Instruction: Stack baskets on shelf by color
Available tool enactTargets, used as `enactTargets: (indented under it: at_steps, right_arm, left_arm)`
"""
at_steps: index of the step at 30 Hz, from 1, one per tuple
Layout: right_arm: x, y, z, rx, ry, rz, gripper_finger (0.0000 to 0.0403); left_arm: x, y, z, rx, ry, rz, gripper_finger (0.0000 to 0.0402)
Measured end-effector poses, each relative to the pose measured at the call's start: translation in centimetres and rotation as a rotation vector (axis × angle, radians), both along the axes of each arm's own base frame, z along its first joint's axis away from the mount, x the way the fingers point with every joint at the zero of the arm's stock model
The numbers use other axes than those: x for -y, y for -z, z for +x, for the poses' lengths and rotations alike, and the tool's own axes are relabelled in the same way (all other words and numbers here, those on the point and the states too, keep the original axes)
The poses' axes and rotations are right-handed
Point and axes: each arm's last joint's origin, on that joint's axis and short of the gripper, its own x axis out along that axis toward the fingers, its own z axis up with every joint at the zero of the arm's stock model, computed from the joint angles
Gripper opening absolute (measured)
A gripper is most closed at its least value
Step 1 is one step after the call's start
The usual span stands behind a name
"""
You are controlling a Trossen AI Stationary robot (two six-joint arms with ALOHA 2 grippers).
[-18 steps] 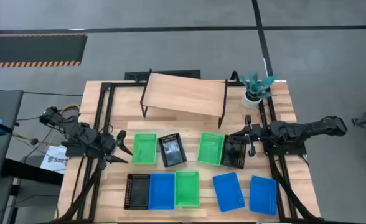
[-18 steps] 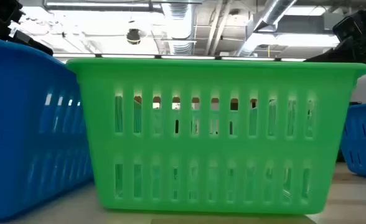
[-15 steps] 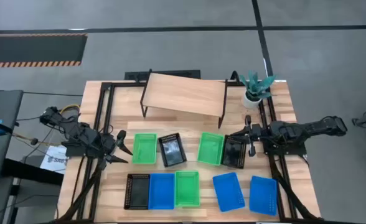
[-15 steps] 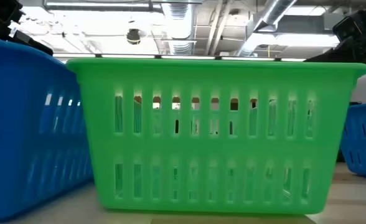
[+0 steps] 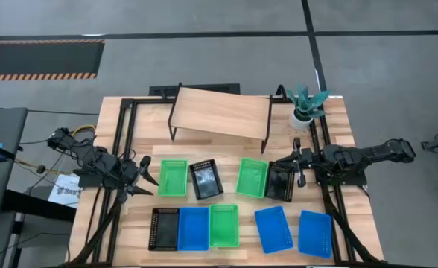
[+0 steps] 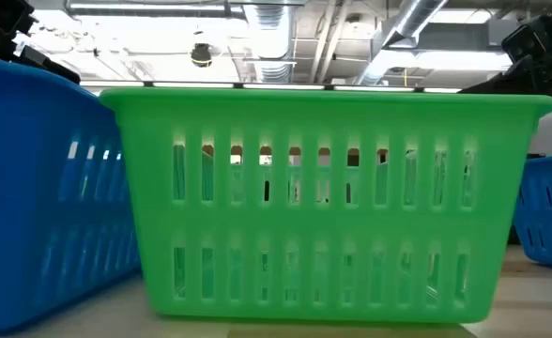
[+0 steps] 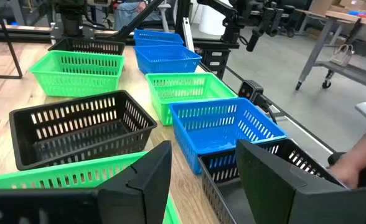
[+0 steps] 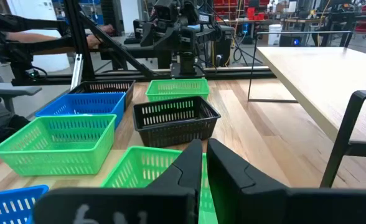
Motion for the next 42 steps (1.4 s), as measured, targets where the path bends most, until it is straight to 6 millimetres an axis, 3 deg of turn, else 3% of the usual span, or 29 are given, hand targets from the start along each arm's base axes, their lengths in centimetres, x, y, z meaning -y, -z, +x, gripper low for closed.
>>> enactTargets:
  at_steps: [26, 32, 38, 42]
  right_arm:
    - [0.0, -0.01, 0.0, 0.0, 0.0, 0.0, 0.0051]
    - [0.0, 0.0, 0.0, 0.001, 0.001, 0.011, 0.0051]
    - [-0.18, -0.14, -0.01, 0.019, 0.017, 0.385, 0.0051]
    - [-0.13, -0.24, 0.0, 0.03, 0.026, 0.431, 0.0051]
  left_arm:
    - [0.0, -0.01, 0.0, 0.0, 0.0, 0.0, 0.0167]
    - [-0.17, -0.17, 0.14, 0.109, -0.029, 0.196, 0.0167]
    - [-0.26, -0.21, 0.18, 0.196, -0.014, 0.41, 0.0167]
    - [-0.21, -0.41, 0.26, 0.256, 0.001, 0.478, 0.0167]
